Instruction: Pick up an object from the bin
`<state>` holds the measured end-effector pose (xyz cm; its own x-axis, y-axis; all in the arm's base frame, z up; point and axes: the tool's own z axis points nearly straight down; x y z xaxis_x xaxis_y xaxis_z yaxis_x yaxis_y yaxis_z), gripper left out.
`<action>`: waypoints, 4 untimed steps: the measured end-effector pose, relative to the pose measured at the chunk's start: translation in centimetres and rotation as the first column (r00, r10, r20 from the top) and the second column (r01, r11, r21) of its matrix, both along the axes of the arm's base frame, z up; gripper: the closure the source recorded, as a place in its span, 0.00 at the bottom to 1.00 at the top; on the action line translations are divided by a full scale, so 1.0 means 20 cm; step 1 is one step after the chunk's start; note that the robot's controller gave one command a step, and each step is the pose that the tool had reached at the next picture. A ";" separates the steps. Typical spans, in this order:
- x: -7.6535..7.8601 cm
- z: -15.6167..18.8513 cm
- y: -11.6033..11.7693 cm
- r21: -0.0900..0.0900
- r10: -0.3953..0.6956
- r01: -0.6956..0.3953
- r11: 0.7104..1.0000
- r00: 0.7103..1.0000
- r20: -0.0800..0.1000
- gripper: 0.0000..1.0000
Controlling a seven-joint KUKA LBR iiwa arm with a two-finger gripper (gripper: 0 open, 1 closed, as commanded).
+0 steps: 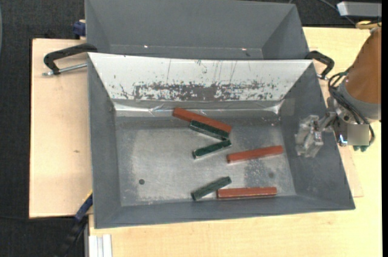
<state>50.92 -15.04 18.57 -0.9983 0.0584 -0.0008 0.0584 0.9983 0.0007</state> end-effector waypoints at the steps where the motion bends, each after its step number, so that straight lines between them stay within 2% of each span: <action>1: 0.09 0.00 0.08 -0.001 -0.050 0.050 0.999 0.999 0.006 1.00; 2: 0.10 -0.02 0.10 0.000 -0.045 0.045 0.999 0.999 0.003 1.00; 3: -0.02 0.00 0.05 0.000 -0.115 0.115 0.993 0.993 0.000 1.00; 4: -0.03 -0.05 0.06 0.000 -0.095 0.095 0.995 0.995 0.000 1.00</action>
Offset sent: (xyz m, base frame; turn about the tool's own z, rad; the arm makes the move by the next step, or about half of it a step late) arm 0.0034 0.0130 -0.0083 0.0183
